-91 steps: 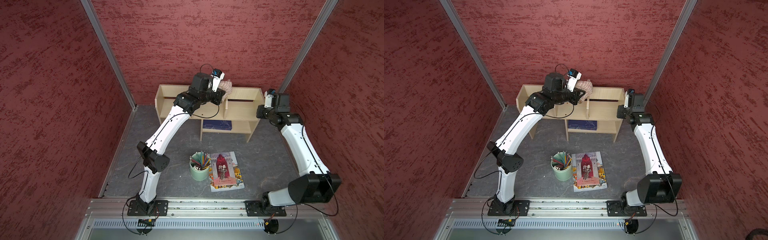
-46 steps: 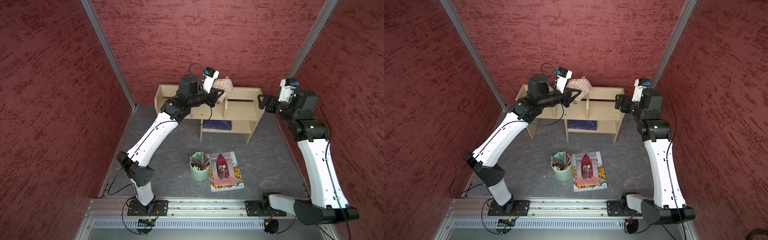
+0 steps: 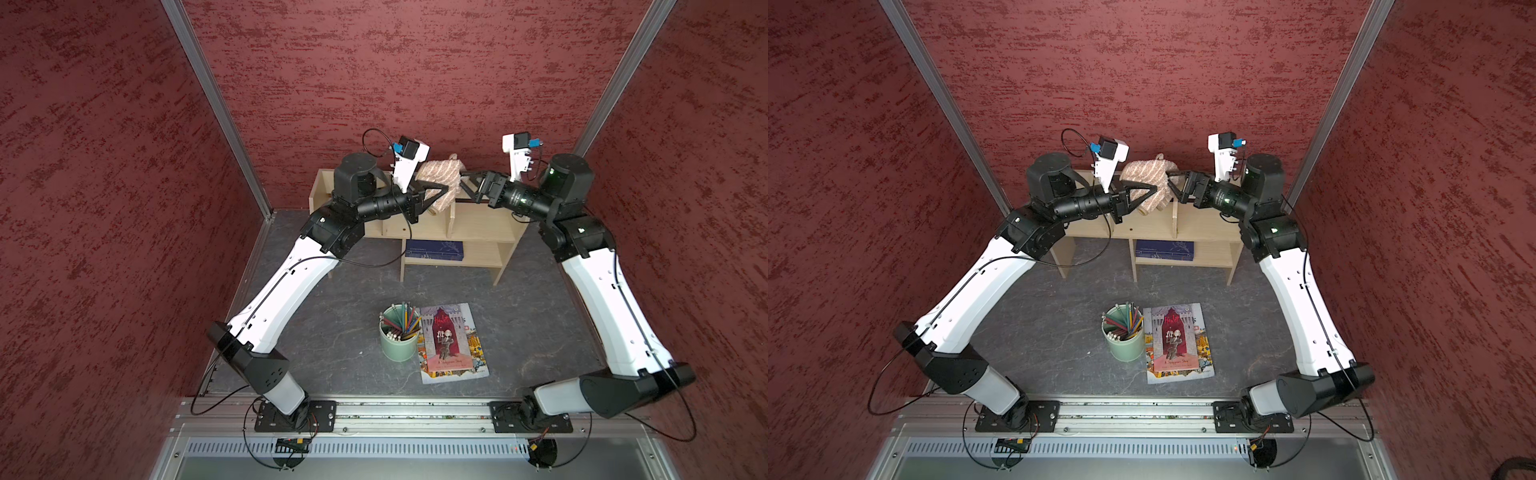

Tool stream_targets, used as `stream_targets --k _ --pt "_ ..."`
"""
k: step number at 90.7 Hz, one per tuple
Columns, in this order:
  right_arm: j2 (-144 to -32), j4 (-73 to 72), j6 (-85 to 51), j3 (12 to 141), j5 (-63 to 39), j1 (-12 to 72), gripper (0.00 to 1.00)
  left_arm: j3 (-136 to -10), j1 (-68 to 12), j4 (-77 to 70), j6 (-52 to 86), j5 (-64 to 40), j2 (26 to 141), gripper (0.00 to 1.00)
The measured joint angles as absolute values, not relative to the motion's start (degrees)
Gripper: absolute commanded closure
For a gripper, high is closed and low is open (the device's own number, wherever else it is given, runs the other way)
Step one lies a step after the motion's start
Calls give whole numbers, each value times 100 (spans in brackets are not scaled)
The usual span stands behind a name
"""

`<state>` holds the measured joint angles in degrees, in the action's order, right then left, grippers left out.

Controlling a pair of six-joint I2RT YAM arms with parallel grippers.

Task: Wipe the bookshelf clean with a cloth
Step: Place the cleaning item at the center of the board.

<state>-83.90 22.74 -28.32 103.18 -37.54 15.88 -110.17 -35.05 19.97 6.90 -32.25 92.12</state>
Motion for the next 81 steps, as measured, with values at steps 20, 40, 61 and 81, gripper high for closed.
stream_targets --k 20,40,61,81 --pt "-8886 1957 -3304 10545 -3903 1870 100 -10731 -3262 1959 838 -3074 9185 63" --pt "-8702 2272 -3109 10318 -3435 1881 100 -9227 -2908 1540 1100 -2508 8412 0" --pt "-7319 3098 -2259 9631 -2287 1890 100 -7931 -2246 1319 1273 -1780 6967 0" --pt "-7341 3760 -1820 10355 -1170 1892 100 -7177 -1673 1559 1321 -738 5870 0"
